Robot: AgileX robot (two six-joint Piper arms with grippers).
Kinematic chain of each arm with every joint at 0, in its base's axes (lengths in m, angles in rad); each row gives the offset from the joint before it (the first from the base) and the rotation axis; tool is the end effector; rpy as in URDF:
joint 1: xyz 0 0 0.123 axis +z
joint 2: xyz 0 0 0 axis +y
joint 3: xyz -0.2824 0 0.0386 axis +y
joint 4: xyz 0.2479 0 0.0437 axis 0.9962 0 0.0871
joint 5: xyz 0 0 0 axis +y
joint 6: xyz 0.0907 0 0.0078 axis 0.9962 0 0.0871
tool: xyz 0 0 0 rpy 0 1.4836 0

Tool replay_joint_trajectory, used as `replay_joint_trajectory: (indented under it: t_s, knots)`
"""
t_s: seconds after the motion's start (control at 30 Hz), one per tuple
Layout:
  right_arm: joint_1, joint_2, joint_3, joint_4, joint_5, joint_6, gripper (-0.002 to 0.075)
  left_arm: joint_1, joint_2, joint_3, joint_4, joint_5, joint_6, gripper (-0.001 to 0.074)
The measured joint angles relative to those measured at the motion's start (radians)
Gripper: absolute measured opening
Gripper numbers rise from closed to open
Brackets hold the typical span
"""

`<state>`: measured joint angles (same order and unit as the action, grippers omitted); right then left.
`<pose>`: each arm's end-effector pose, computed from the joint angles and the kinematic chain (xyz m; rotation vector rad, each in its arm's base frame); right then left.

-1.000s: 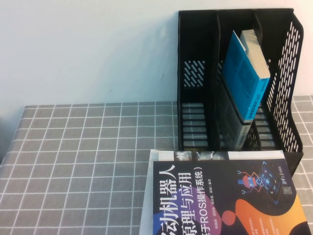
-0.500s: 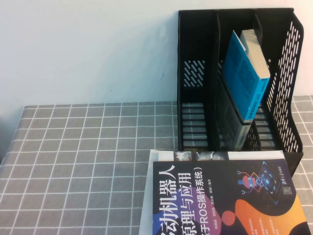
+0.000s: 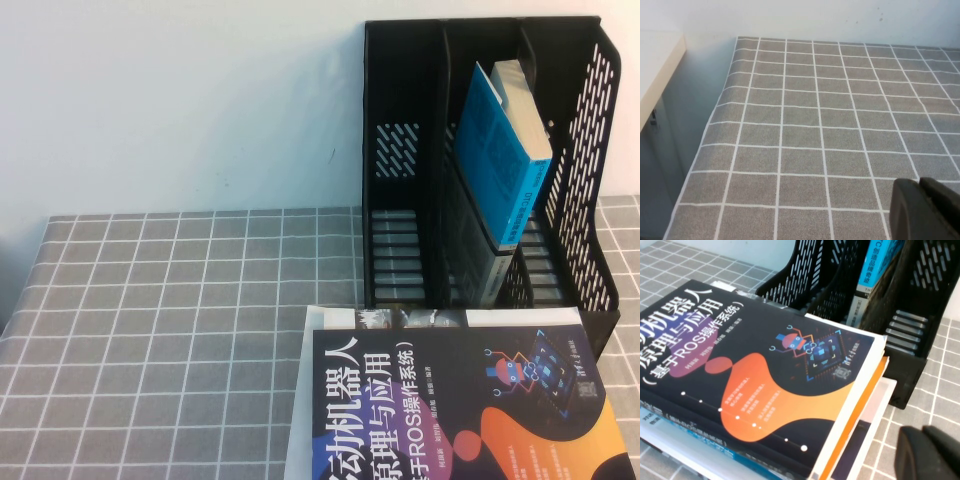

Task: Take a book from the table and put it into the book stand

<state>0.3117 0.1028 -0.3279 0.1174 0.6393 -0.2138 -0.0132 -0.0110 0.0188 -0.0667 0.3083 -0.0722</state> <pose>0.0371 0.0186 0.2593 -0.4526 1.8437 0.1971 0.0540 -0.0026 0.1795 -0.0958 1.7982 -0.1246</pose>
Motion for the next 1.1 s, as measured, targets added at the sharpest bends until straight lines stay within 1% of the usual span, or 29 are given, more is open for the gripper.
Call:
replay_joint_trajectory:
  t_s: [0.2,0.27,0.33,0.4,0.47,0.53,0.63,0.73,0.83,1.1]
  knots:
    - [0.0,-0.002,0.002,0.0,-0.004,0.0,-0.0003,0.0,0.0,0.0,0.0,0.001,0.002,0.0001]
    - [0.0,-0.013,0.02,-0.042,-0.056,0.023,-0.0003,0.0,0.0,0.0,0.0,0.001,0.002,0.0001]
    - [-0.014,-0.027,0.049,-0.124,-0.171,0.043,-0.0003,0.0,0.0,0.0,0.0,0.001,0.002,0.0001]
    - [-0.051,-0.037,0.099,-0.172,-0.327,0.063,-0.0003,0.0,0.0,0.0,0.0,0.001,0.005,0.0001]
    - [-0.113,-0.04,0.171,-0.18,-0.506,0.075,-0.0003,0.0,0.0,0.0,0.0,0.002,0.005,0.0001]
    - [-0.179,-0.042,0.247,-0.171,-0.632,0.079,-0.0003,0.0,0.0,0.0,0.0,0.005,0.005,0.0001]
    - [-0.252,-0.058,0.334,-0.15,-0.729,0.081,-0.0003,0.0,0.0,-0.002,0.0,0.005,0.005,0.0001]
    - [-0.288,-0.09,0.353,-0.135,-0.719,0.081,-0.0003,0.0,0.0,-0.002,0.0,0.005,0.005,0.0001]
    - [-0.292,-0.111,0.355,-0.131,-0.647,0.083,-0.0003,0.0,0.0,-0.002,0.0,0.005,0.005,0.0001]
    - [-0.292,-0.115,0.357,-0.126,-0.312,0.107,-0.0003,0.0,0.0,-0.002,0.0,0.007,0.005,0.0001]
